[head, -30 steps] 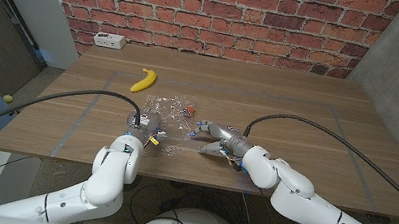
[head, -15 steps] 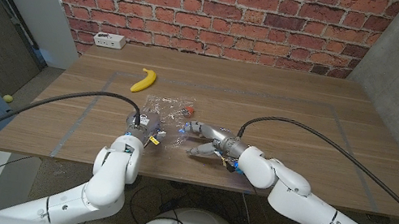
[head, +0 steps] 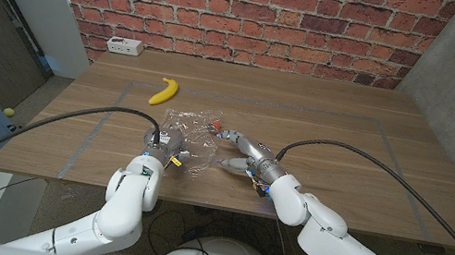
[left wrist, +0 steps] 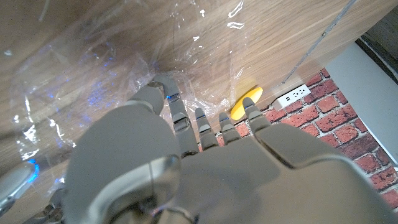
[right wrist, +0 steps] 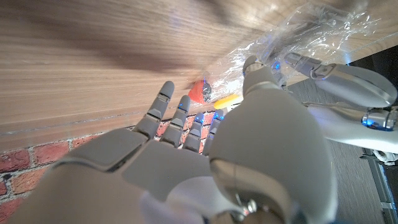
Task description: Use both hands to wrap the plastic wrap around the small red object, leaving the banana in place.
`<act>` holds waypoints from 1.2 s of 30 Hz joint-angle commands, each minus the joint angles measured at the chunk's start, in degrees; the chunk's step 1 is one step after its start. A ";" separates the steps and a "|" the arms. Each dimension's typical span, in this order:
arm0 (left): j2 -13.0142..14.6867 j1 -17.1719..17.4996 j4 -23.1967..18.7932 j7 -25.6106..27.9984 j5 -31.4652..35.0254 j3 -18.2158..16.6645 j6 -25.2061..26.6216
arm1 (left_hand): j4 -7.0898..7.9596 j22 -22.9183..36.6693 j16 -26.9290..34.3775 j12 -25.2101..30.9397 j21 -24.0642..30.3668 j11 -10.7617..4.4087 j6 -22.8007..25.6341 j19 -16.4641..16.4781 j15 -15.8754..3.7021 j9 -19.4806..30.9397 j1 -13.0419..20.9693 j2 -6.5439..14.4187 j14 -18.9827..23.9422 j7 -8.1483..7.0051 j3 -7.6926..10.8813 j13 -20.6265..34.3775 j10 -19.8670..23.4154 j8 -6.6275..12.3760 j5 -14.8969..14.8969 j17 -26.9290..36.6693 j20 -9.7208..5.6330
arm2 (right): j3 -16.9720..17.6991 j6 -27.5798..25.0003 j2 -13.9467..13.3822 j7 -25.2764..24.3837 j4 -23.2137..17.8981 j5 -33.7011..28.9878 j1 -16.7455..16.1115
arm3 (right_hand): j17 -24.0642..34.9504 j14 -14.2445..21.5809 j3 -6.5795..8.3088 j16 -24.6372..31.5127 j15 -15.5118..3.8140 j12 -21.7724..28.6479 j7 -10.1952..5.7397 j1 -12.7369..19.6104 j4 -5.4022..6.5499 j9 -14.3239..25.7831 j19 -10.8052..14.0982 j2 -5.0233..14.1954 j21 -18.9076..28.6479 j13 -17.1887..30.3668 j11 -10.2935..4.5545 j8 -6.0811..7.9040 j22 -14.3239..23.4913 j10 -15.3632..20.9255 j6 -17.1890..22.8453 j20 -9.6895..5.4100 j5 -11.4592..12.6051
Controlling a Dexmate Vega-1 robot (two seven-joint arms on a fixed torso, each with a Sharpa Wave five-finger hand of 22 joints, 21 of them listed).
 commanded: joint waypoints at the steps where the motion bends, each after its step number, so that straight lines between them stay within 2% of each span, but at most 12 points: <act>1: -0.73 1.45 -0.42 -0.20 0.67 -1.84 -1.12 | 0.07 0.12 -0.23 -0.26 -0.18 -0.22 0.44 -0.08 0.23 0.08 0.05 -0.29 -0.09 -0.04 -0.29 0.01 0.12 -0.17 0.07 0.08 -0.09 | -2.52 3.43 -1.74 4.63 2.00 -0.69 2.72 | 0.36 -1.59 -0.69 -0.55 -3.06 -0.32 -4.54 -0.04 -0.27 0.08 0.01 -0.22 -0.47 0.56 -1.74 0.48 0.10 -1.60 0.69 -0.03 0.70; 4: -0.88 1.67 -0.45 -0.42 0.92 -2.15 -1.20 | 0.16 0.12 -0.23 -0.32 -0.24 -0.15 0.24 -0.19 0.24 0.08 -0.13 -0.36 -0.09 -0.04 -0.48 0.01 0.09 -0.31 0.05 0.09 -0.09 | -3.10 6.09 -2.26 7.47 2.83 0.17 4.09 | 0.48 -3.09 -0.93 -1.07 -2.98 -0.69 -4.80 0.81 -0.75 0.12 -0.41 -0.30 -0.95 0.75 -2.73 1.39 0.10 -2.96 3.16 -0.44 1.00; 7: -1.06 1.85 -0.44 -0.65 1.28 -2.36 -1.28 | 0.26 0.13 -0.29 -0.44 -0.28 -0.07 0.24 -0.23 0.22 0.09 -0.32 -0.41 -0.21 -0.05 -0.70 0.01 -0.07 -0.38 0.03 0.10 -0.13 | -2.96 9.00 -2.18 7.34 3.81 1.01 4.28 | 0.60 -3.30 -0.85 -1.01 -3.02 -0.39 -4.79 2.83 -1.58 0.33 -0.20 0.35 -1.45 0.91 -3.82 3.57 0.09 -2.68 9.92 -0.92 1.47; 12: -1.36 2.14 -0.39 -1.26 1.99 -2.58 -1.45 | 0.38 0.14 -0.33 -0.56 -0.33 0.03 0.13 -0.26 0.28 0.10 -0.55 -0.40 -0.31 -0.11 -0.97 0.02 -0.19 -0.55 0.01 0.11 -0.14 | -2.07 14.22 -1.29 1.95 5.57 0.74 2.97 | 0.64 0.74 -0.70 0.67 -4.94 1.86 -4.73 5.59 -2.05 0.28 3.47 2.04 -1.20 0.87 -5.76 8.17 0.11 4.13 26.54 -2.07 1.54; 13: -1.46 2.19 -0.38 -1.44 2.16 -2.62 -1.43 | 0.39 0.14 -0.33 -0.58 -0.34 0.03 0.08 -0.26 0.26 0.10 -0.57 -0.40 -0.31 -0.13 -0.99 0.02 -0.20 -0.58 0.02 0.11 -0.14 | -1.88 15.13 -1.08 0.88 5.88 0.58 2.71 | 0.84 1.74 -0.93 1.27 -5.76 2.33 -4.80 5.76 -1.79 0.00 4.34 2.61 -1.20 0.76 -6.39 9.72 0.14 6.27 32.95 -2.67 1.15; 14: -1.55 2.26 -0.36 -1.49 2.26 -2.68 -1.48 | 0.40 0.14 -0.35 -0.60 -0.37 -0.10 0.07 -0.33 0.26 0.11 -0.60 -0.39 -0.35 -0.16 -1.04 0.02 -0.21 -0.60 0.02 0.11 -0.12 | -1.54 16.51 -0.77 -0.29 6.47 1.06 2.40 | 1.05 2.62 -0.81 1.80 -5.97 2.66 -4.63 5.40 -1.24 -0.11 4.81 3.70 -1.12 0.73 -6.50 10.25 0.17 7.49 35.27 -2.91 0.96; 16: -1.66 2.53 -0.45 -1.30 2.13 -2.94 -1.67 | 0.42 0.14 -0.35 -0.62 -0.40 -0.13 0.00 -0.37 0.31 0.11 -0.64 -0.38 -0.36 -0.17 -1.10 0.02 -0.22 -0.67 0.02 0.11 -0.13 | -1.11 18.37 -0.09 -2.53 7.57 1.03 1.92 | 1.63 4.03 -1.16 2.97 -7.37 3.50 -1.94 4.65 -0.52 -0.07 5.98 5.10 -0.86 0.55 -6.74 12.07 0.22 10.79 41.31 -3.83 -0.24; 20: -1.72 4.00 -1.29 1.11 0.16 -4.34 -2.30 | 0.48 0.15 -0.36 -0.72 -0.45 -0.22 -0.54 -0.41 0.28 0.11 -0.80 -0.38 -0.39 -0.24 -1.34 0.02 -0.25 -1.01 0.02 0.11 -0.14 | -0.54 19.97 1.13 -3.74 8.97 1.51 1.81 | 1.70 5.43 -1.78 3.58 -8.13 4.27 -0.96 3.05 0.49 -0.29 6.70 5.78 -0.65 0.38 -6.64 12.09 0.27 13.74 42.99 -4.33 -1.42; 25: -1.25 9.47 -4.78 11.83 -12.44 -10.97 -7.09 | 1.32 0.21 -0.36 -1.92 -0.91 -0.15 -11.03 -0.79 0.38 -0.23 -4.04 -1.90 -0.25 -2.65 -4.64 0.12 -2.26 -6.73 -0.45 0.21 0.02 | -0.08 20.89 2.91 -4.68 10.68 2.22 2.06 | 1.48 5.72 -1.94 3.38 -8.28 4.51 -0.09 2.43 0.87 -0.53 6.90 6.18 -0.63 0.26 -6.48 11.83 0.29 15.07 43.82 -4.58 -2.07; 26: -1.21 10.89 -5.51 14.37 -15.78 -12.81 -8.70 | 1.98 0.24 -0.38 -2.22 -1.09 -0.30 -14.06 -1.06 0.45 -0.36 -6.00 -2.58 -0.37 -4.22 -6.05 0.17 -3.09 -8.38 -0.70 0.27 0.09 | 0.01 21.11 3.21 -4.71 11.02 2.52 2.15 | 1.41 5.85 -1.90 3.35 -8.34 4.49 0.09 2.53 0.79 -0.57 7.02 6.22 -0.59 0.24 -6.43 11.84 0.29 15.15 44.12 -4.53 -2.15; 29: -0.63 14.24 -7.33 19.80 -24.02 -17.20 -13.17 | 3.56 0.33 -0.51 -2.70 -1.66 -0.65 -20.29 -2.43 0.94 -0.78 -11.04 -4.33 -1.47 -5.89 -9.28 0.24 -5.13 -10.88 -0.56 0.44 0.09 | 0.25 20.80 4.09 -4.99 11.69 2.93 2.28 | 1.20 6.12 -1.76 3.20 -8.23 4.64 0.70 2.78 0.60 -0.69 7.24 6.35 -0.55 0.17 -6.22 11.88 0.28 15.92 45.05 -4.39 -2.41; 36: 2.45 17.86 -10.27 22.97 -36.88 -22.62 -19.19 | 5.57 0.52 -0.85 -3.32 -2.64 -0.53 -25.52 -6.00 2.56 -1.28 -17.63 -7.08 -4.76 -6.07 -13.31 0.31 -9.05 -10.89 0.00 0.66 0.50 | 0.61 20.13 6.17 -5.52 13.01 4.08 3.14 | 0.58 6.57 -0.94 2.65 -7.48 4.65 2.91 4.27 -0.50 -0.92 7.60 6.63 -0.51 -0.03 -4.82 11.59 0.24 17.02 46.39 -3.54 -2.88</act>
